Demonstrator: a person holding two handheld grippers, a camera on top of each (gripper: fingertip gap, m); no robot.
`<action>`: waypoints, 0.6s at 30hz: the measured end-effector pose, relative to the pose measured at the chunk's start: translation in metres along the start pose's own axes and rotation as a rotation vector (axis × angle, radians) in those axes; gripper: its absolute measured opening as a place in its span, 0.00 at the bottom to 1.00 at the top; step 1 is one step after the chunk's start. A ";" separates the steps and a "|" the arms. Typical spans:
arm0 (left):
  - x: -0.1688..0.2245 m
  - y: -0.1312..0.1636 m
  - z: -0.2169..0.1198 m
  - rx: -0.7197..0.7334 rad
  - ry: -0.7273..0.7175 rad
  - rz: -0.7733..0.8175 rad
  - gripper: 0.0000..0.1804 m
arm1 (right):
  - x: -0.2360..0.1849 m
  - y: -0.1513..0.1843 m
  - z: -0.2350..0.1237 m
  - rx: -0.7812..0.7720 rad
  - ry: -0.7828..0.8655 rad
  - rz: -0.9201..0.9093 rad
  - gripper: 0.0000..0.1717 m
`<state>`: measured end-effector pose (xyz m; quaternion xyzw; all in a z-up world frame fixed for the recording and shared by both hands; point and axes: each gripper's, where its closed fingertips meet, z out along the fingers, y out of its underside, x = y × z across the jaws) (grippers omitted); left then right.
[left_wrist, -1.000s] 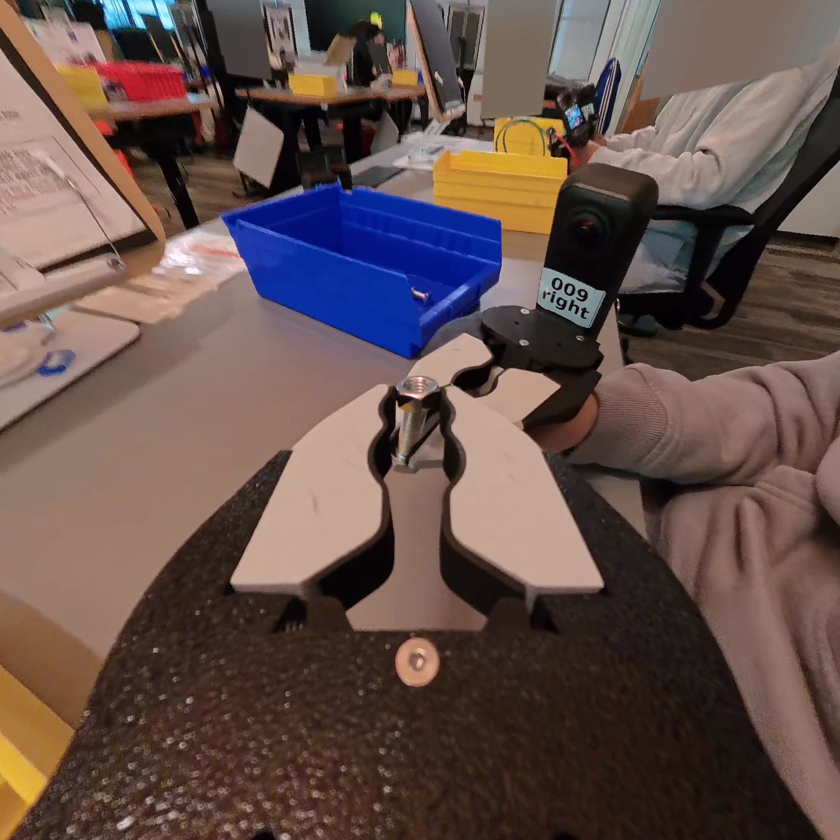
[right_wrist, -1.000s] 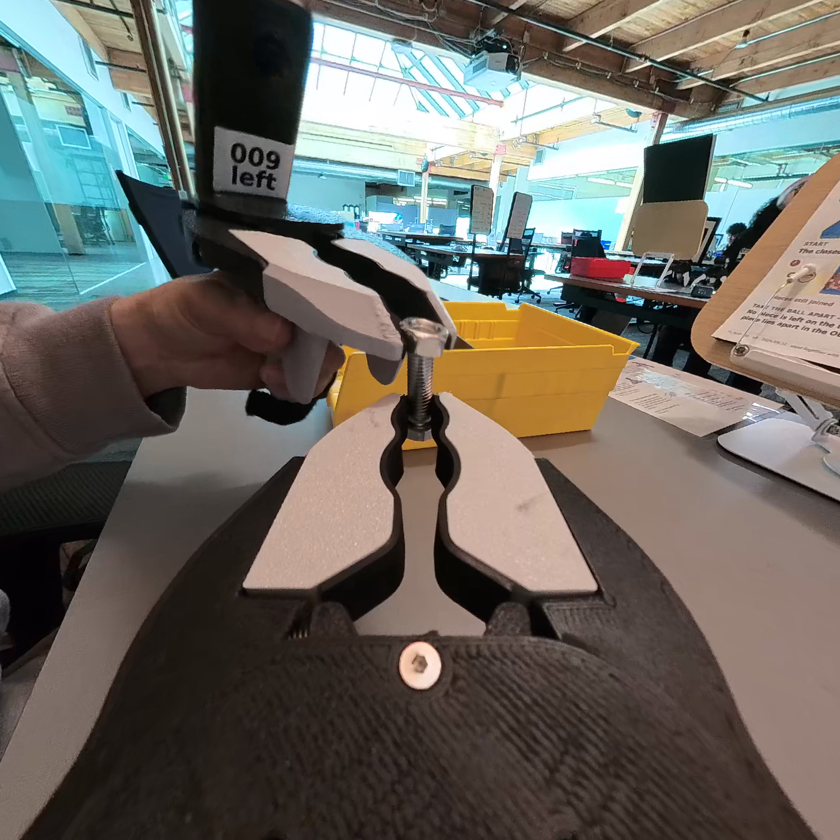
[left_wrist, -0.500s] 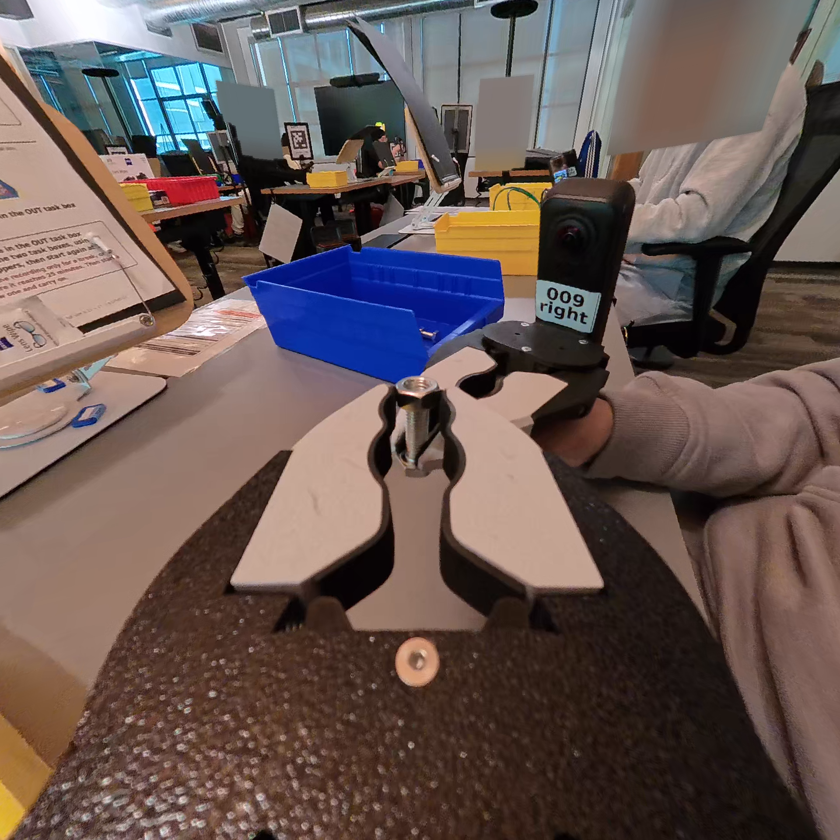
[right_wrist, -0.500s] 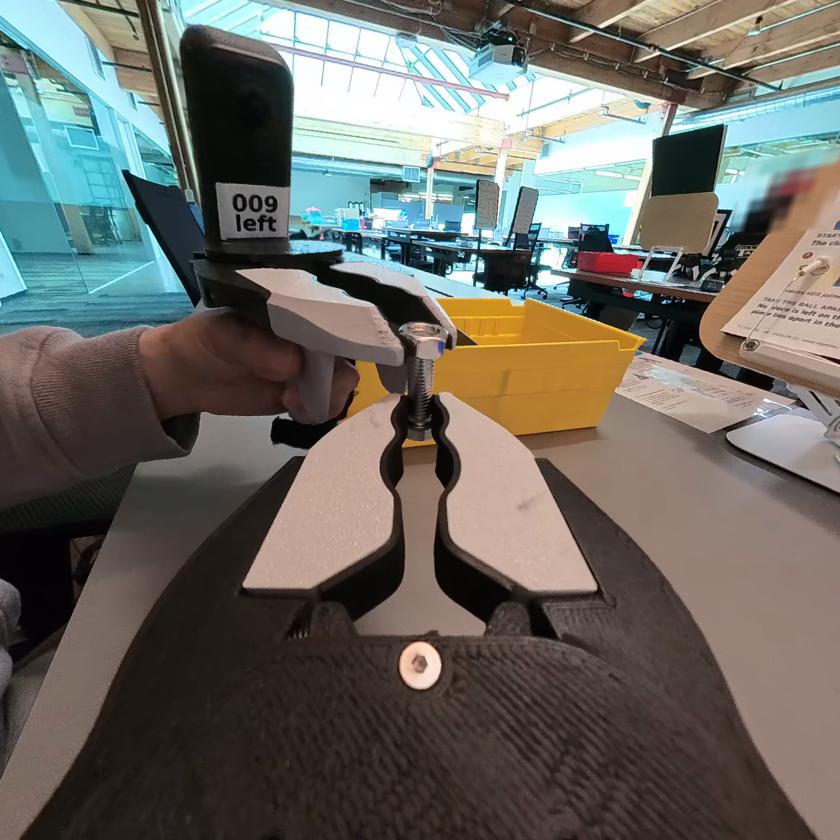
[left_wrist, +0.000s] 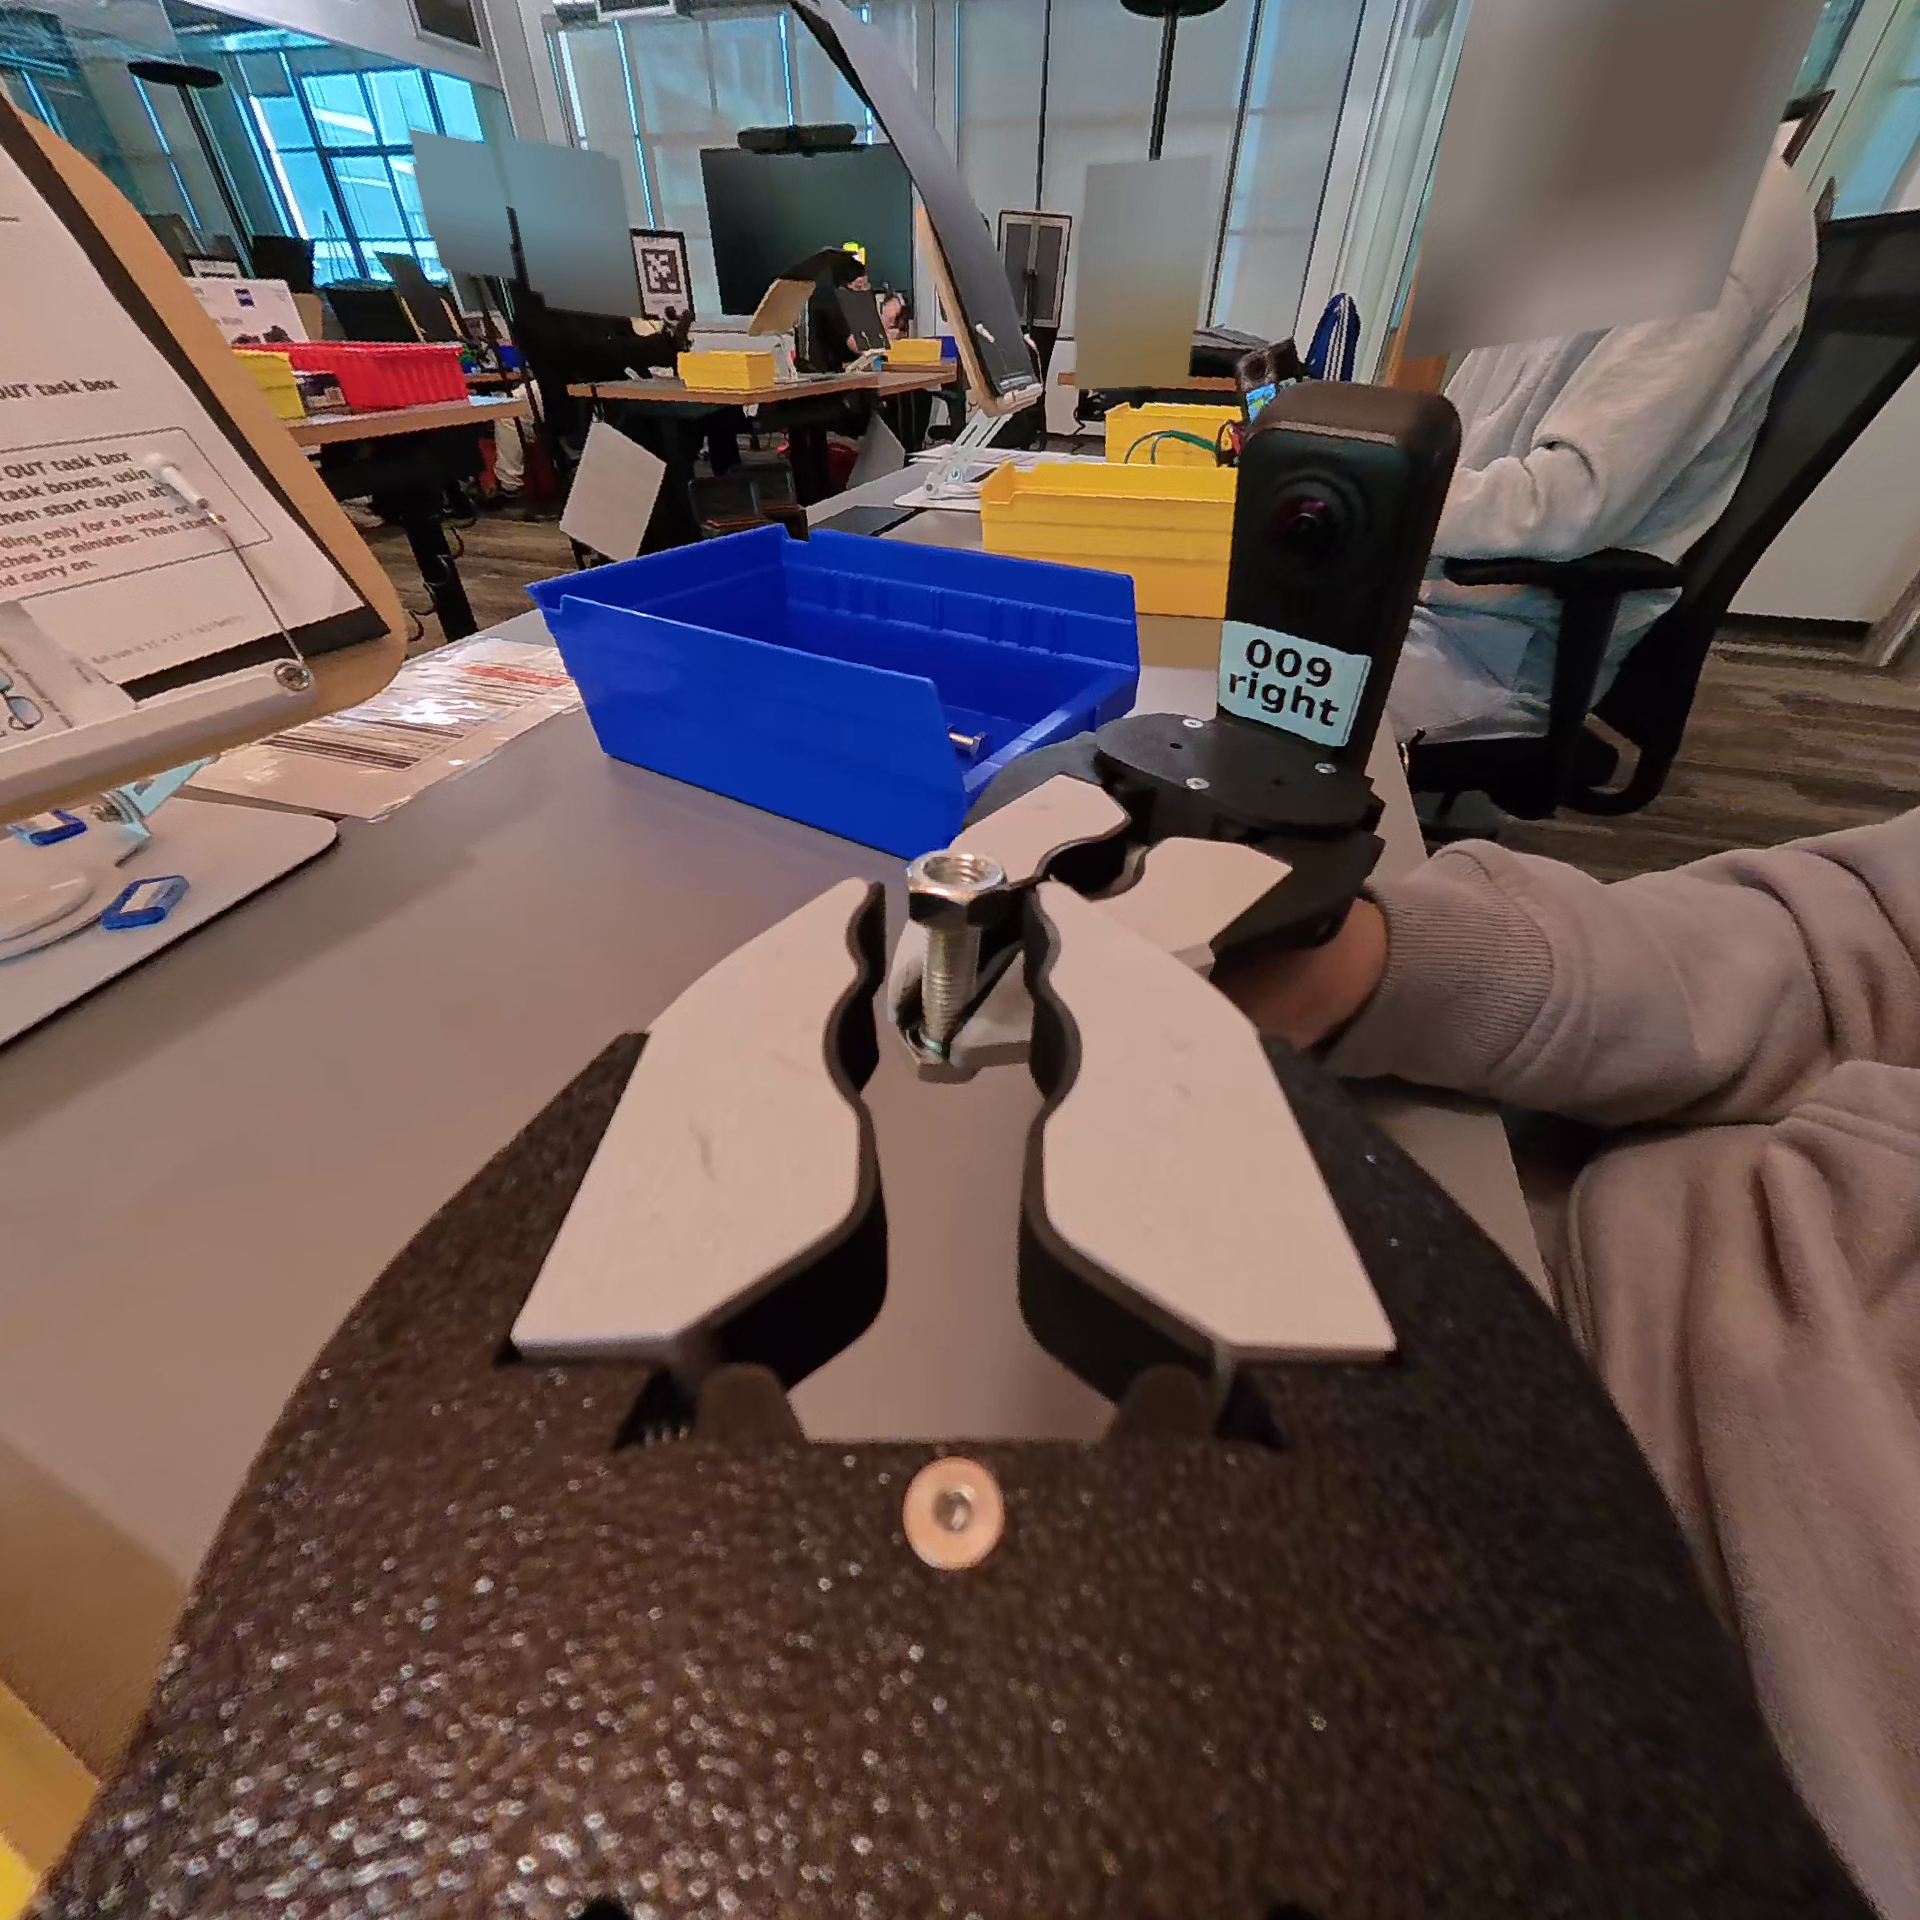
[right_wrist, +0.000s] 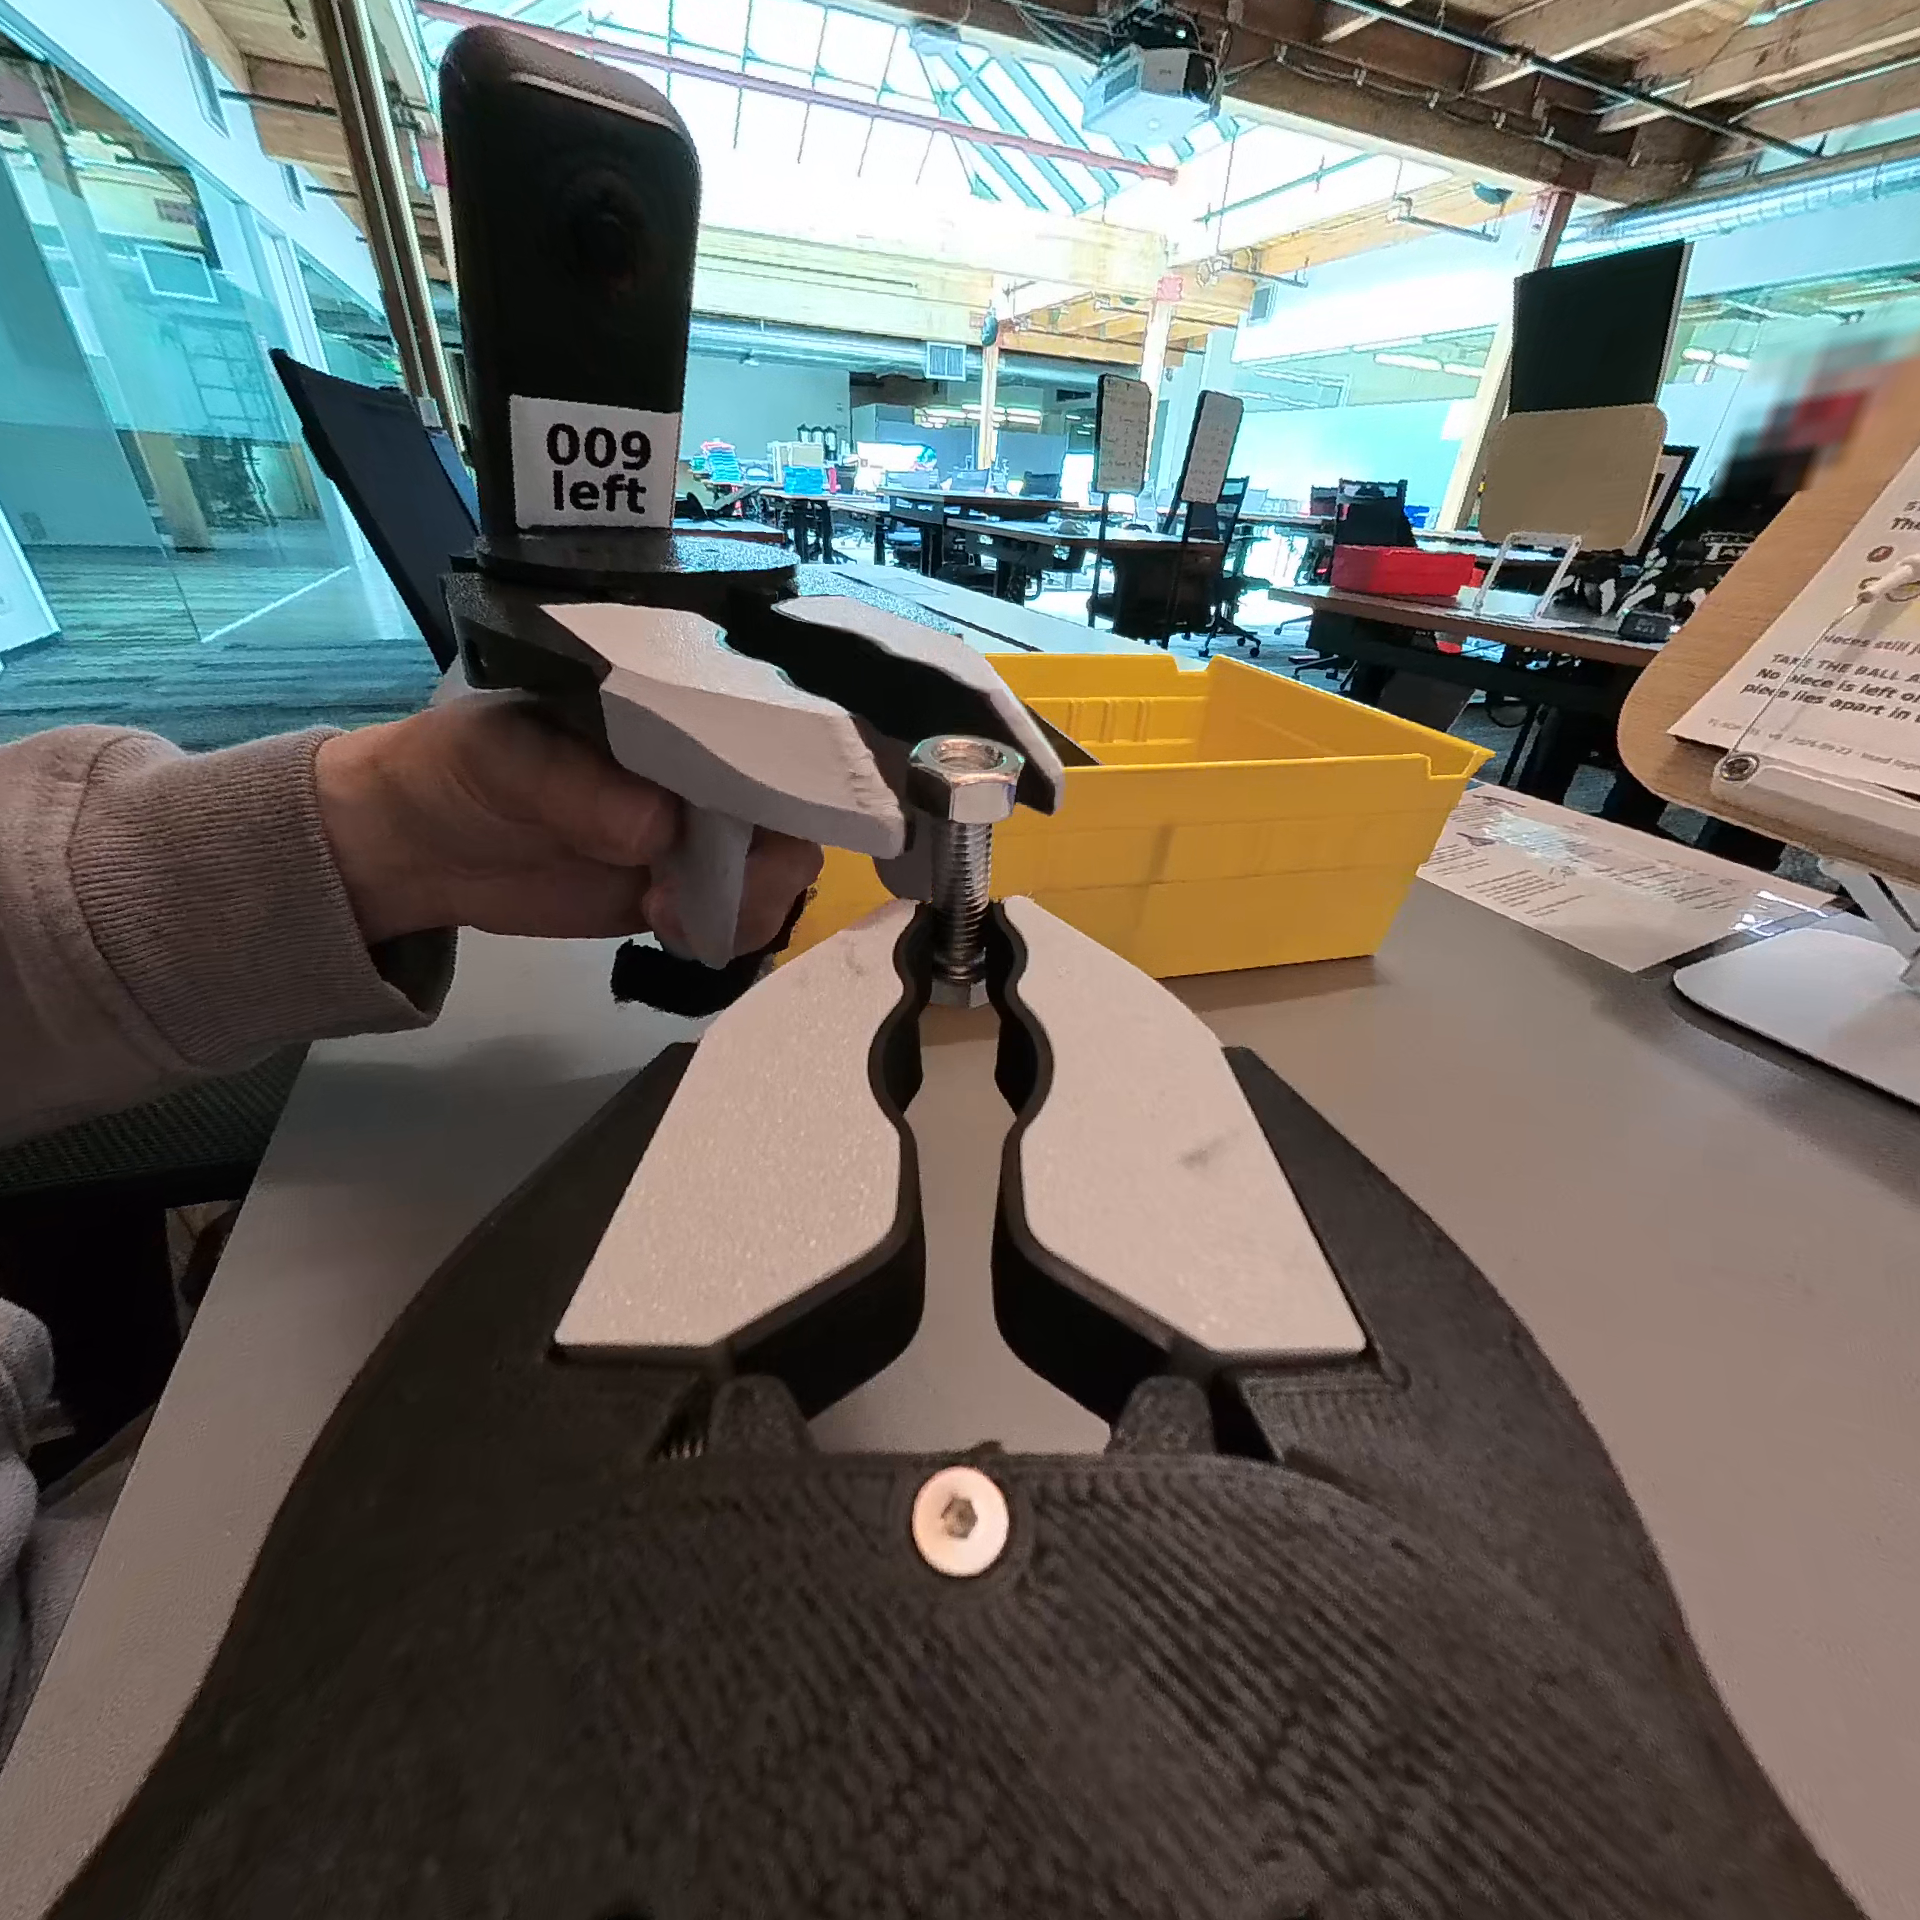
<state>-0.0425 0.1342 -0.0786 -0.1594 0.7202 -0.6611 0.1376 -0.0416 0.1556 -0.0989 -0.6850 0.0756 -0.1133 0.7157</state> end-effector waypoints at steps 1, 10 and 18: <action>0.000 -0.001 0.000 0.005 -0.003 -0.002 0.14 | 0.000 0.000 0.000 -0.001 0.001 -0.002 0.05; -0.006 -0.001 -0.006 0.013 -0.030 -0.025 0.15 | 0.001 -0.001 -0.001 0.007 0.004 0.006 0.05; -0.007 -0.005 -0.012 0.047 -0.035 -0.044 0.15 | 0.001 -0.001 -0.001 0.007 0.002 0.008 0.05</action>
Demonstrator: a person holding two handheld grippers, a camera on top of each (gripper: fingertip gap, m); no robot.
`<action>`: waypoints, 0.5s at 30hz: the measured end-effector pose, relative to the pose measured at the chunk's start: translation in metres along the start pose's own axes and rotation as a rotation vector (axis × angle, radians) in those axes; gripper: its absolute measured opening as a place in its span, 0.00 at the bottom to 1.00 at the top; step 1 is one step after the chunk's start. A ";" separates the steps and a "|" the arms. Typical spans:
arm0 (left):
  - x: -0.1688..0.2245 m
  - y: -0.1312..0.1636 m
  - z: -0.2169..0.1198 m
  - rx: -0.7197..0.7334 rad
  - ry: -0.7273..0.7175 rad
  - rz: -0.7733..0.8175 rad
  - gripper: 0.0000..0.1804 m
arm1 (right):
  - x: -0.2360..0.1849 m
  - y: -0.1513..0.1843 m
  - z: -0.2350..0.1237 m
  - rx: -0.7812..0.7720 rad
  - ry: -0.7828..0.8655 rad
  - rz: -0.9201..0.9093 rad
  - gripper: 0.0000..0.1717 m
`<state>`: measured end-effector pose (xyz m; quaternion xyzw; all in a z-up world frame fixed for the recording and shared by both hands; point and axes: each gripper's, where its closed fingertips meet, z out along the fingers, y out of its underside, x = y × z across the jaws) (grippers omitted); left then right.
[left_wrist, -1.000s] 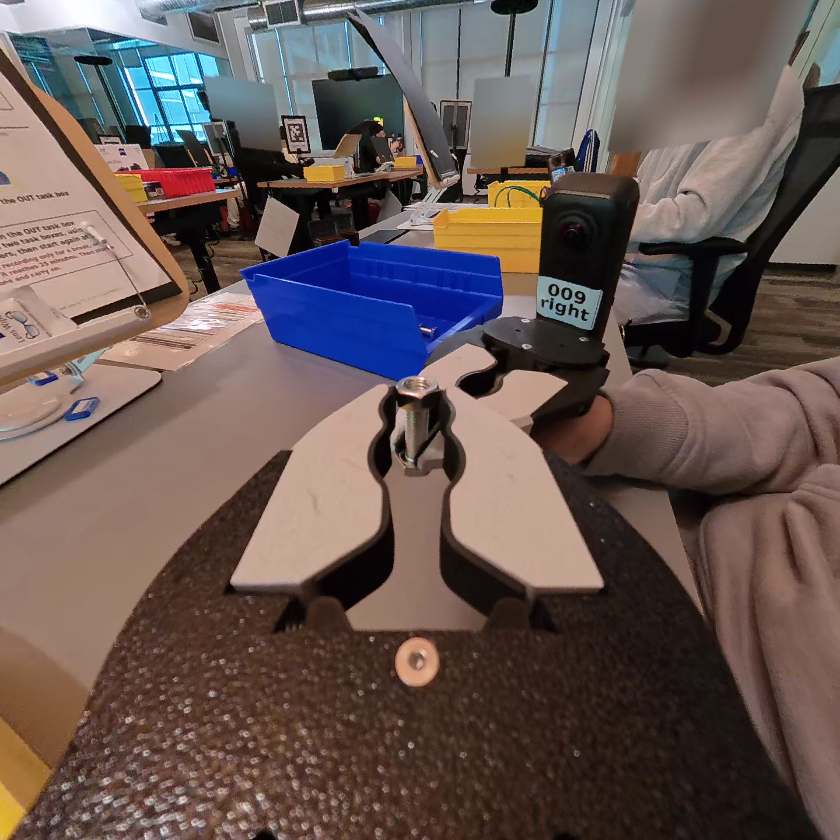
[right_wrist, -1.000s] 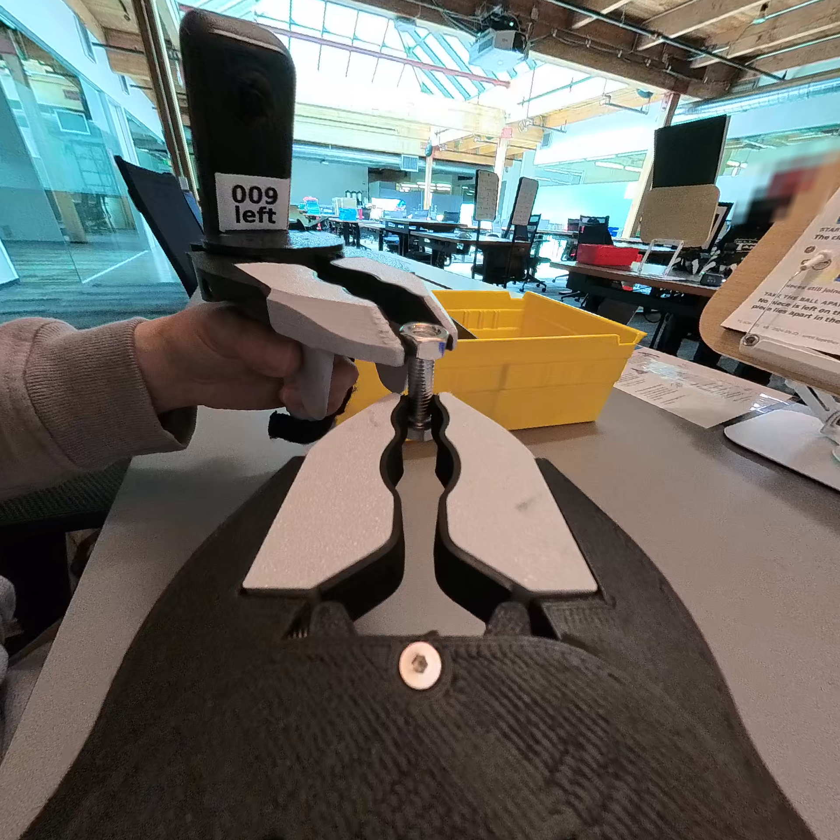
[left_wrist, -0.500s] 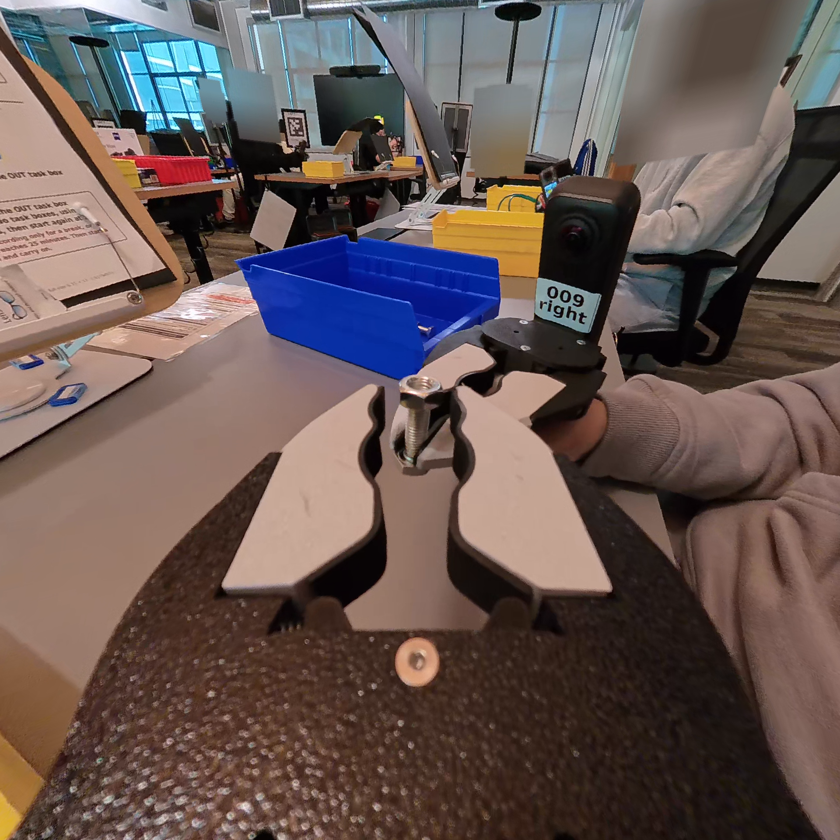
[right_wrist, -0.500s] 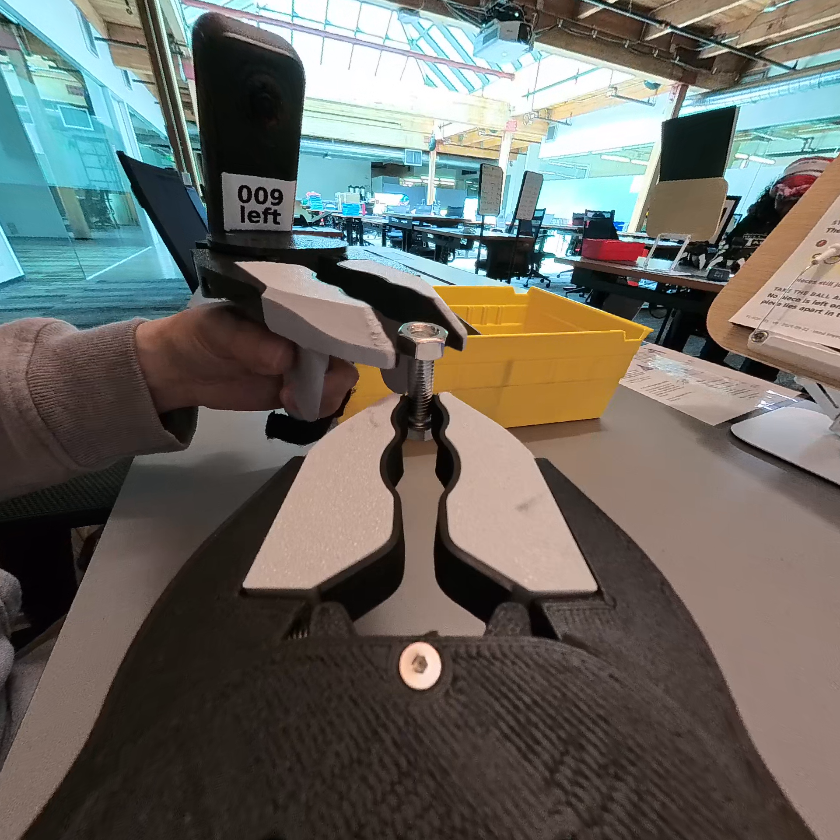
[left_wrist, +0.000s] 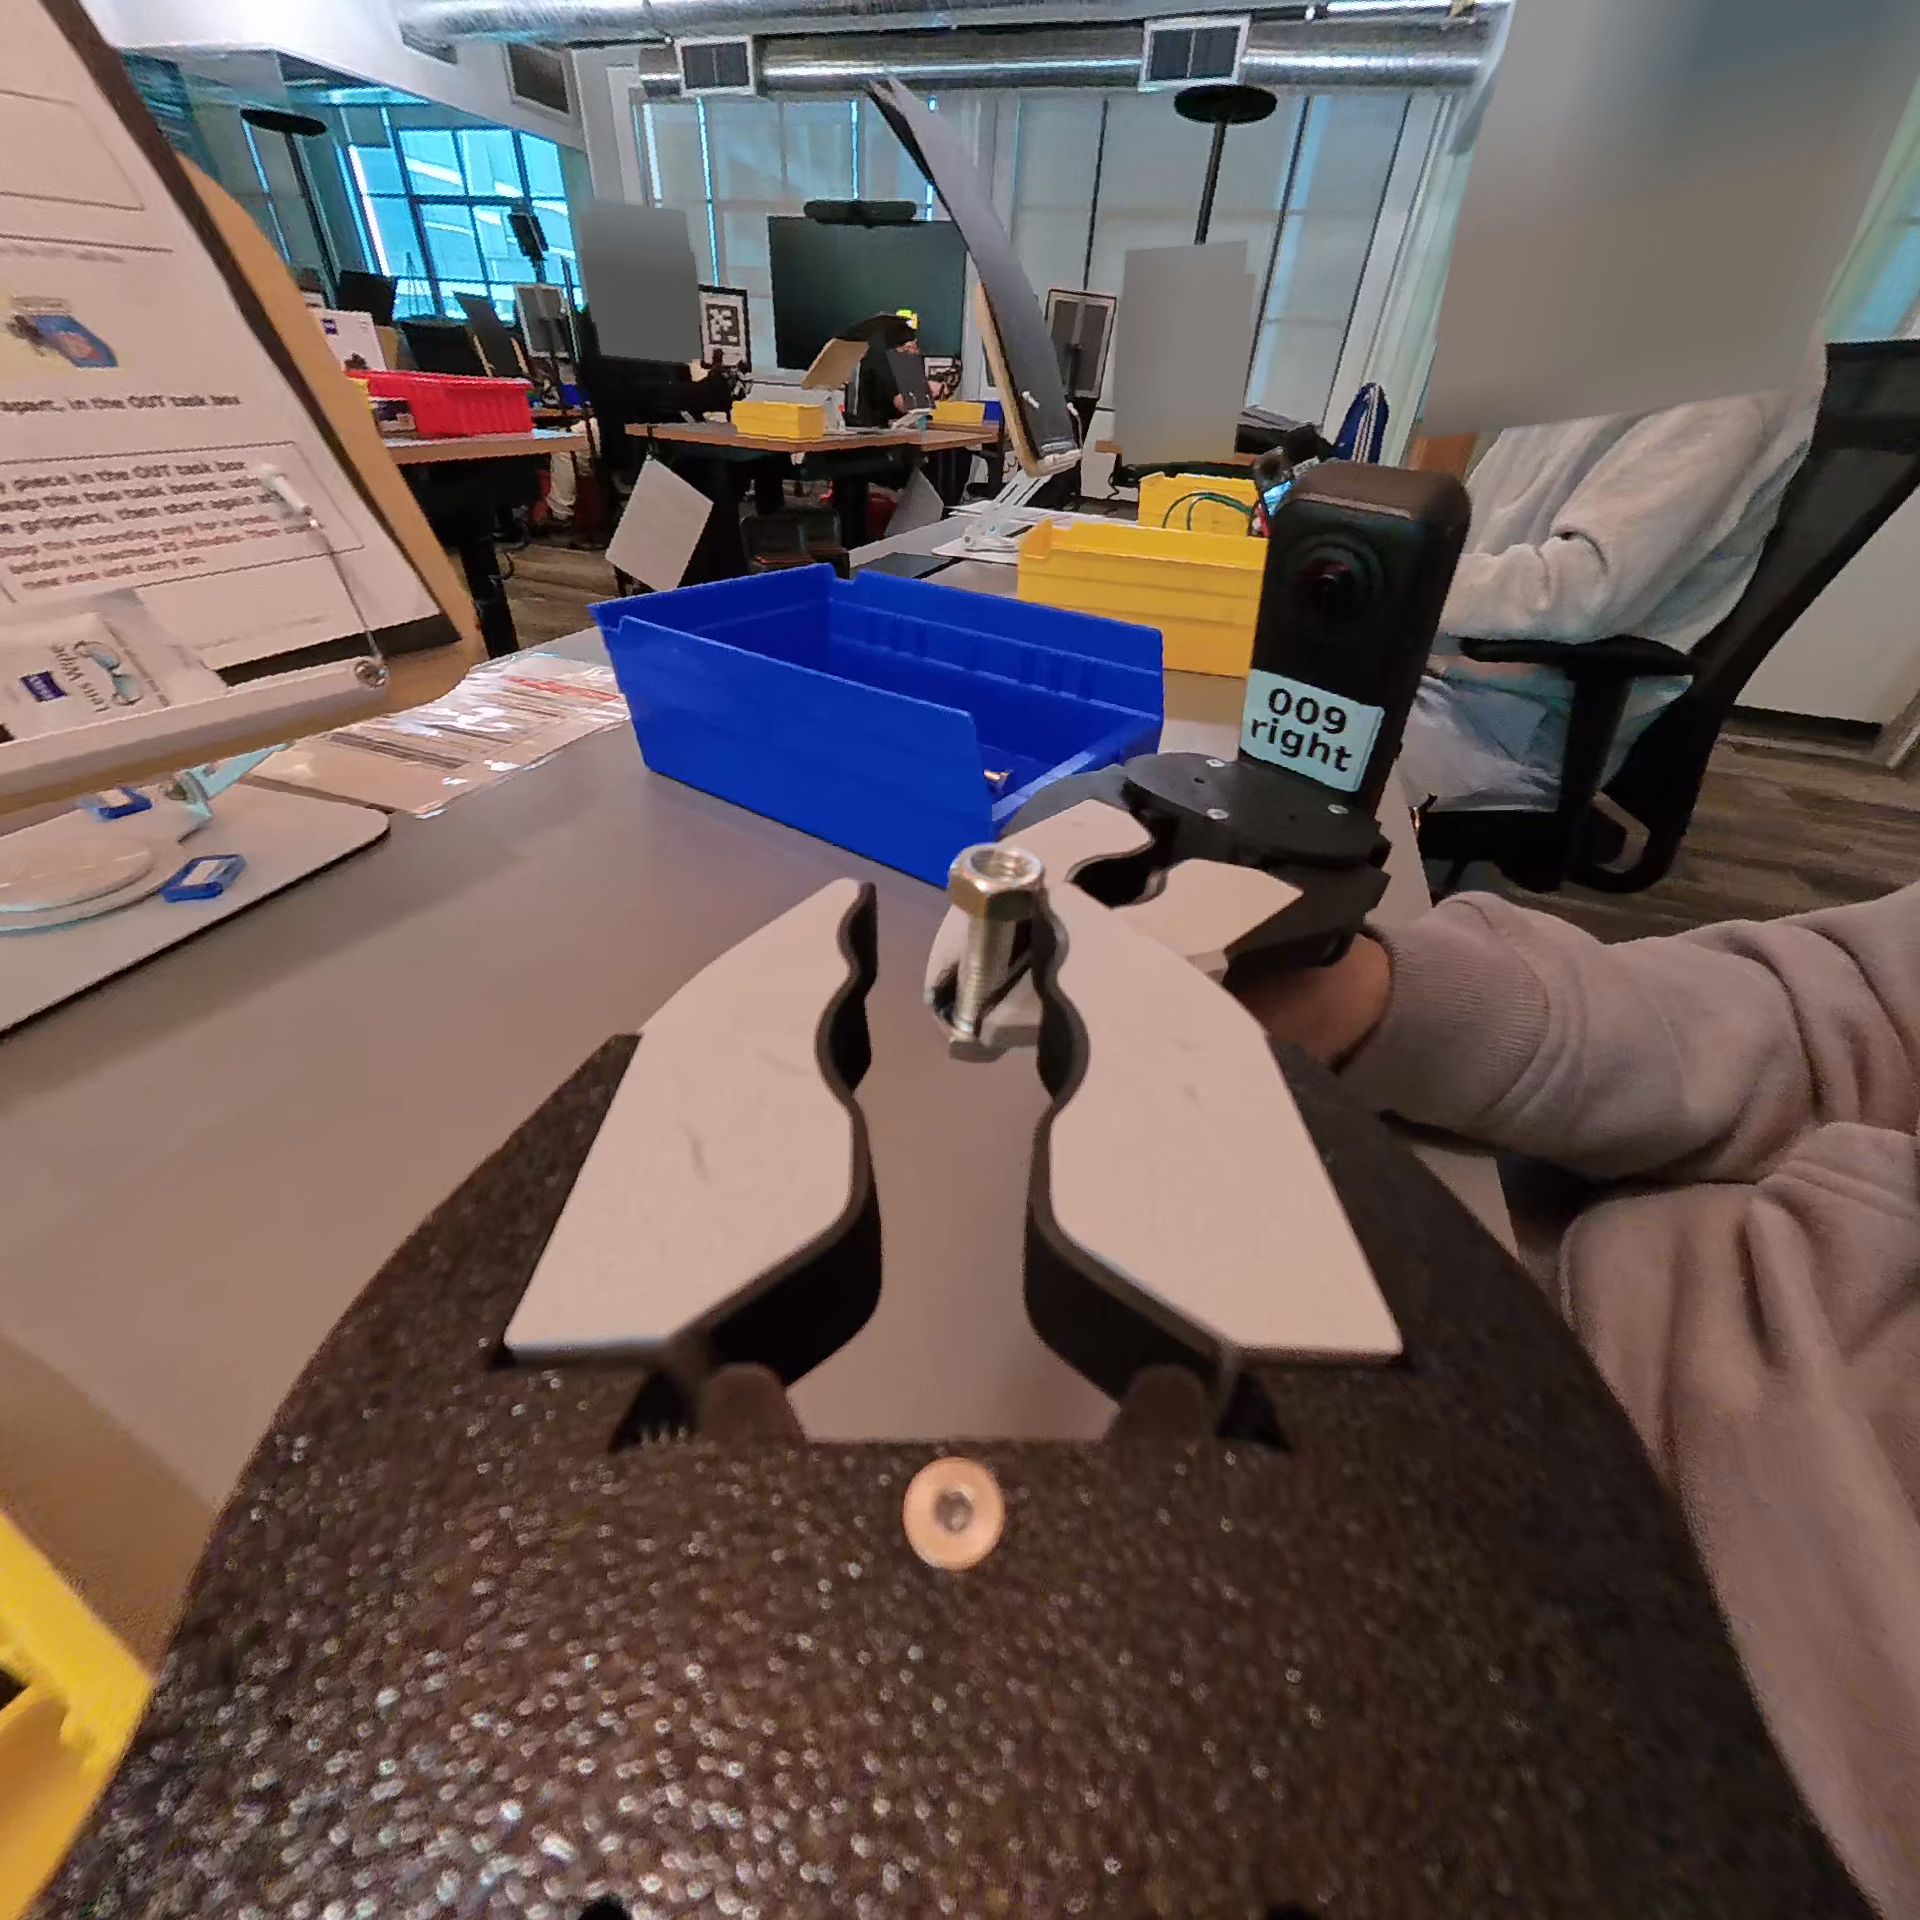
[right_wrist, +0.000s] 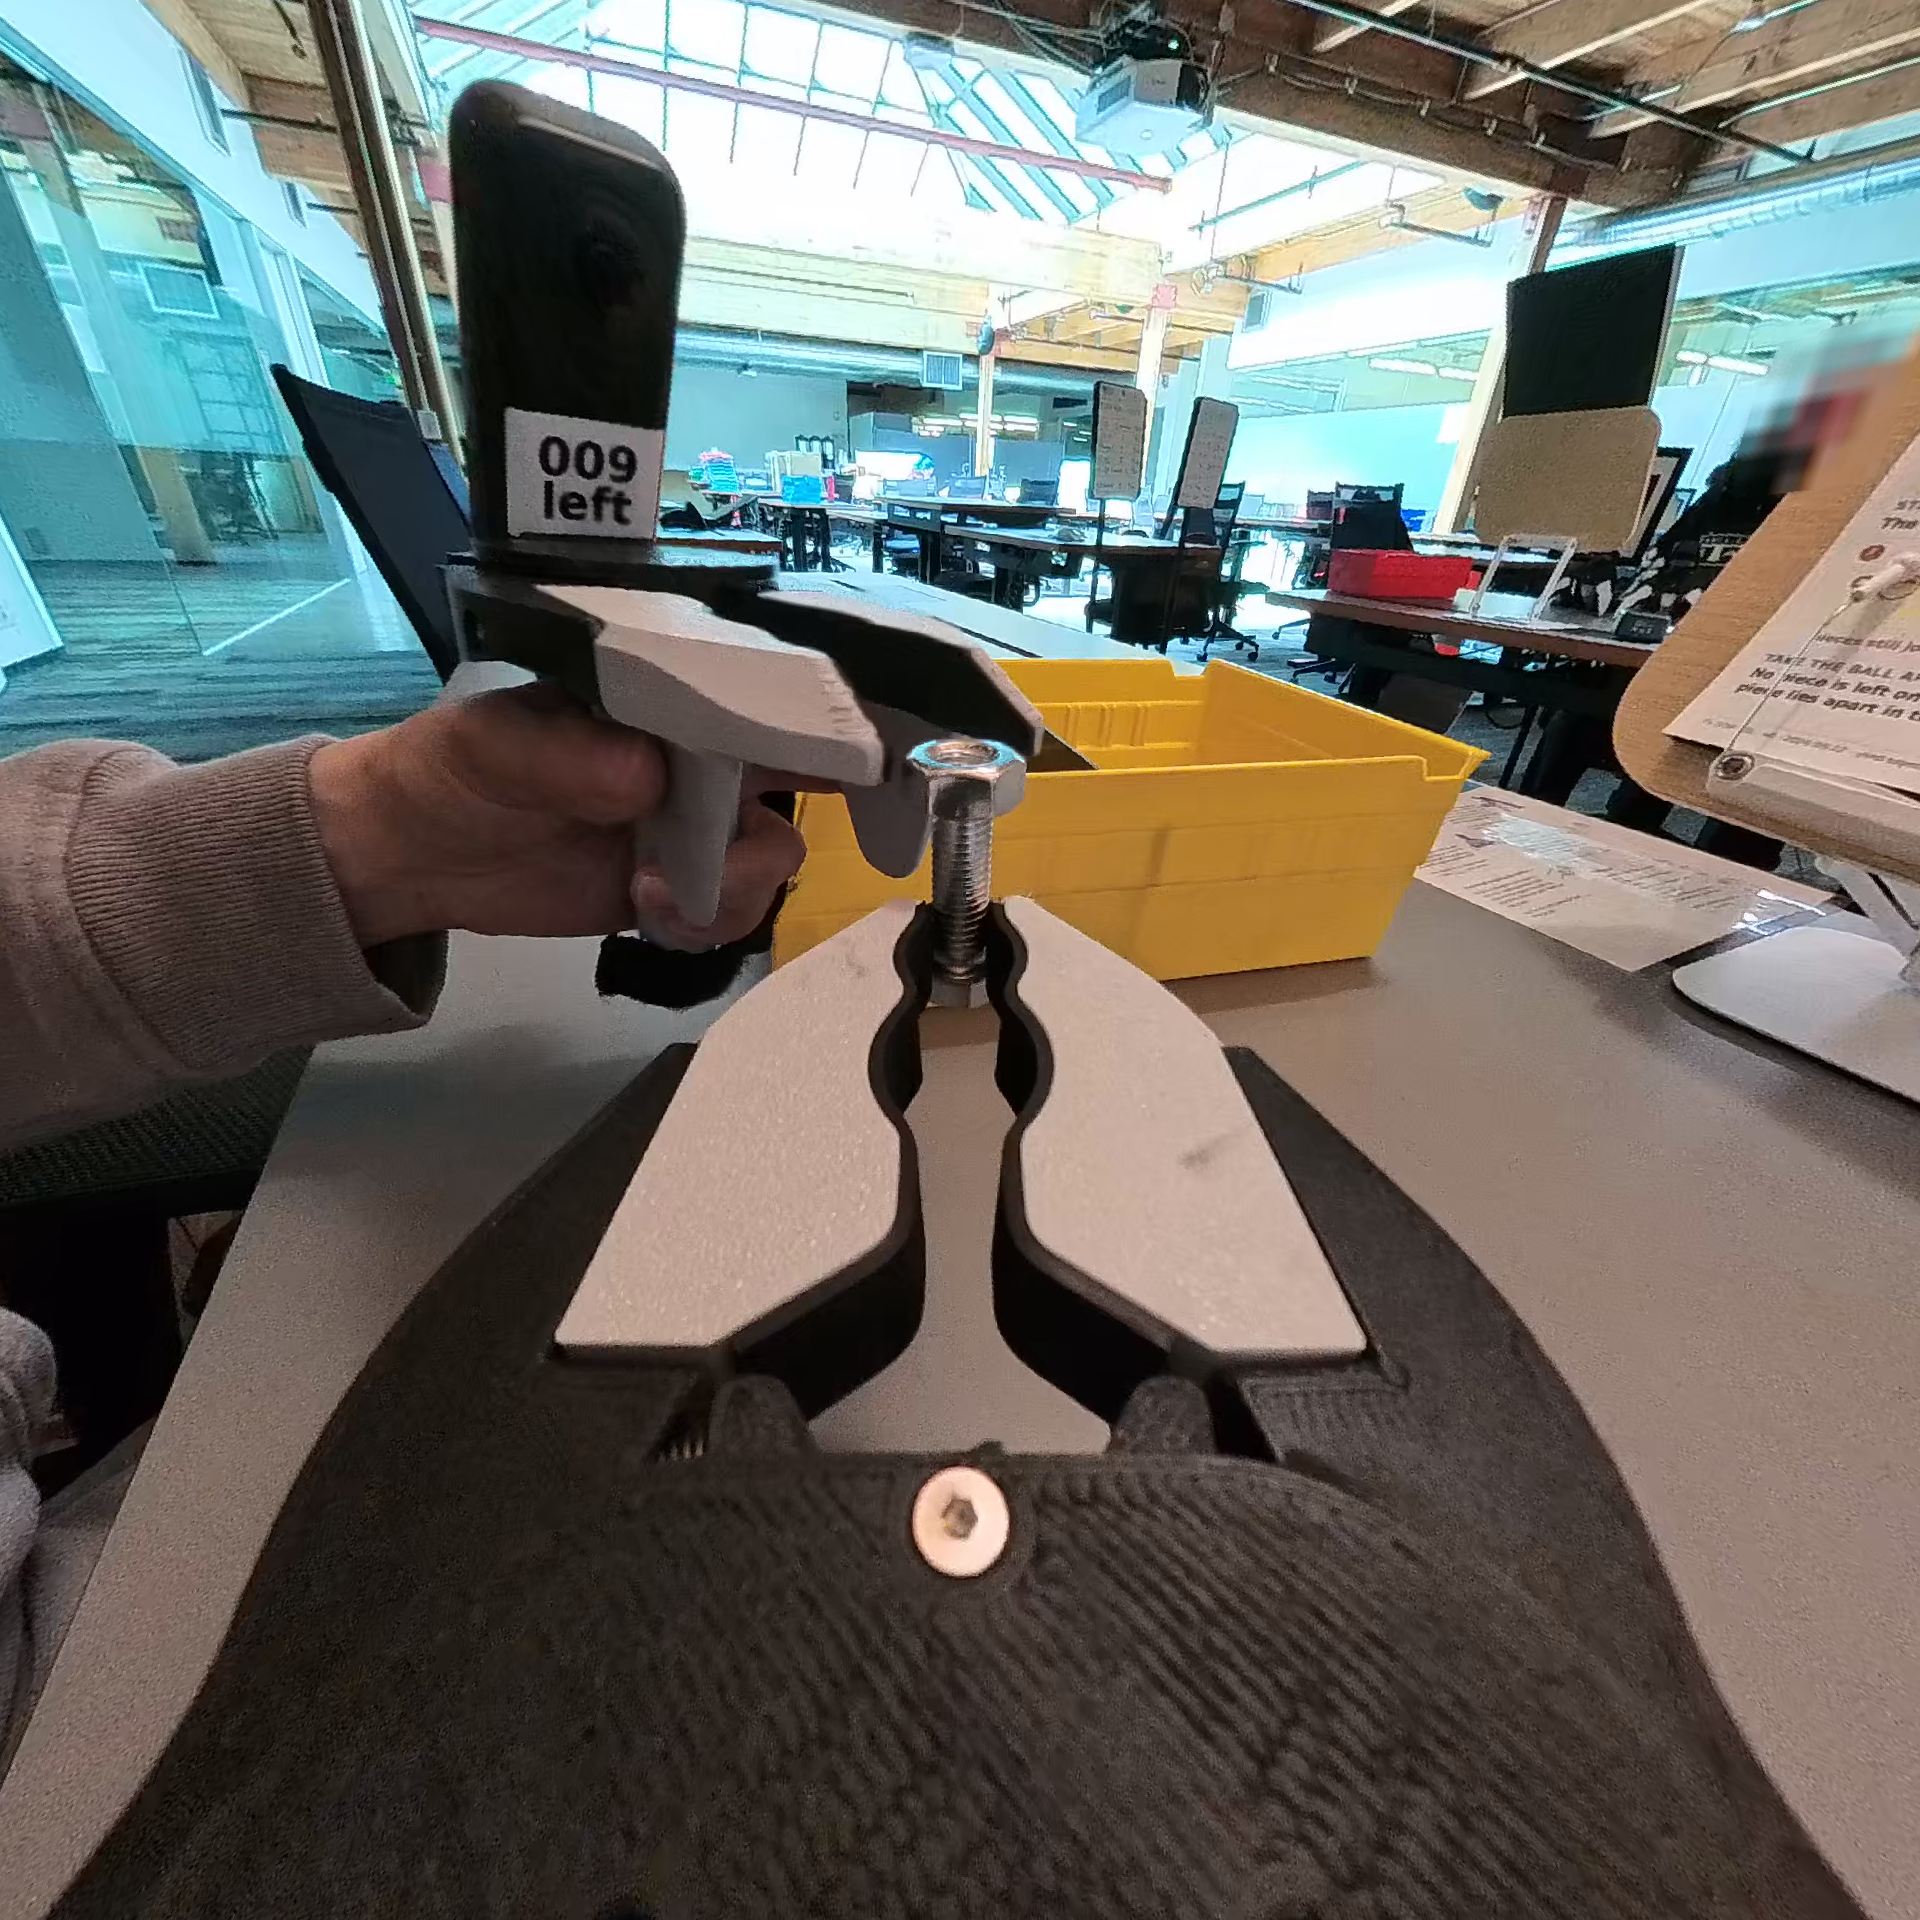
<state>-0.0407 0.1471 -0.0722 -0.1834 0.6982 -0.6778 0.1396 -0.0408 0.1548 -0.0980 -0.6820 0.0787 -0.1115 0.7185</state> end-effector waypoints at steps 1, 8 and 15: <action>0.002 0.000 0.003 -0.001 0.002 0.007 0.16 | 0.000 0.000 0.000 0.000 -0.002 0.002 0.05; -0.006 -0.001 0.006 0.029 -0.034 -0.027 0.17 | 0.002 -0.001 -0.002 0.010 -0.001 0.029 0.05; -0.004 -0.006 0.001 0.028 -0.033 -0.009 0.16 | 0.004 -0.003 -0.002 0.024 -0.001 0.048 0.05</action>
